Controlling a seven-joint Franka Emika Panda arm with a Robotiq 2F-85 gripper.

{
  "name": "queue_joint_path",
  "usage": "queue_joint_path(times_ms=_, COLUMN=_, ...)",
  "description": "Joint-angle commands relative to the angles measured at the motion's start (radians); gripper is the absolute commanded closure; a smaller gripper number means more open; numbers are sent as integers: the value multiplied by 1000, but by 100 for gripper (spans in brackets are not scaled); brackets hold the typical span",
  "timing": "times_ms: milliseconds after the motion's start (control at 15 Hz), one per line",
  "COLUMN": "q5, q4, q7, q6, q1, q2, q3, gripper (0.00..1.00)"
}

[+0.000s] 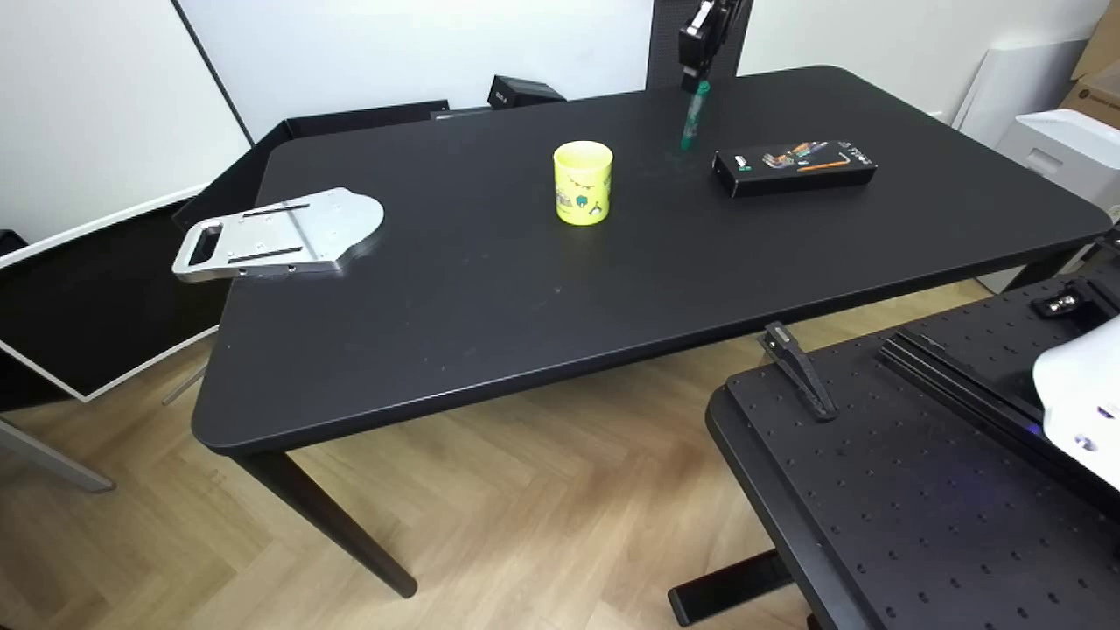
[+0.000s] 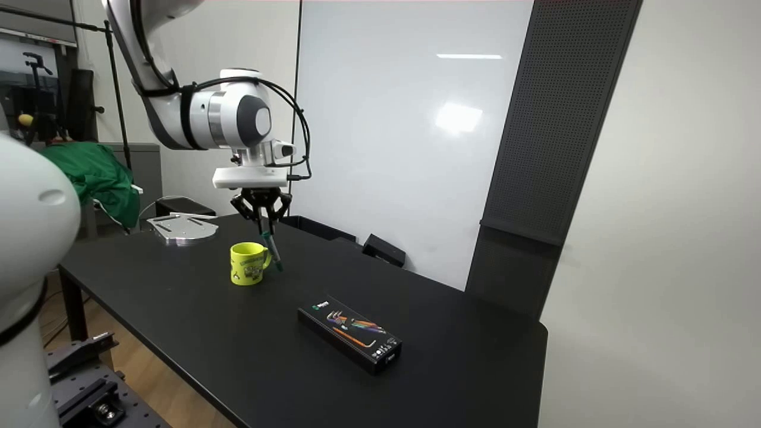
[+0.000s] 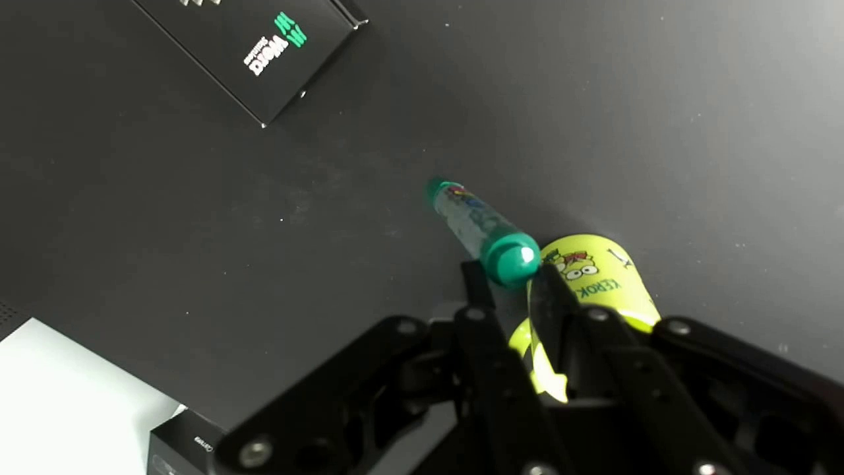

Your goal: Get the marker from the yellow mug and place it on the table

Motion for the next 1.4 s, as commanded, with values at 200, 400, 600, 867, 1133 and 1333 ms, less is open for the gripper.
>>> queue_joint_path(times_ms=200, q5=-403, q4=-145, q7=334, q6=273, q1=-13, q2=-44, q3=-81, gripper=95)
queue_joint_path(times_ms=400, q5=-630, q4=-150, q7=502, q6=314, q1=-22, q2=-53, q3=-132, gripper=95)
queue_joint_path(times_ms=600, q5=-825, q4=-140, q7=652, q6=316, q1=-33, q2=-51, q3=-159, gripper=95)
queue_joint_path(times_ms=867, q5=-1029, q4=-122, q7=844, q6=308, q1=-34, q2=-21, q3=-171, gripper=95)
queue_joint_path(times_ms=1133, q5=-1188, q4=-104, q7=1022, q6=295, q1=-26, q2=10, q3=-169, gripper=95)
queue_joint_path(times_ms=1333, q5=-1303, q4=-86, q7=1164, q6=283, q1=-19, q2=33, q3=-164, gripper=95)
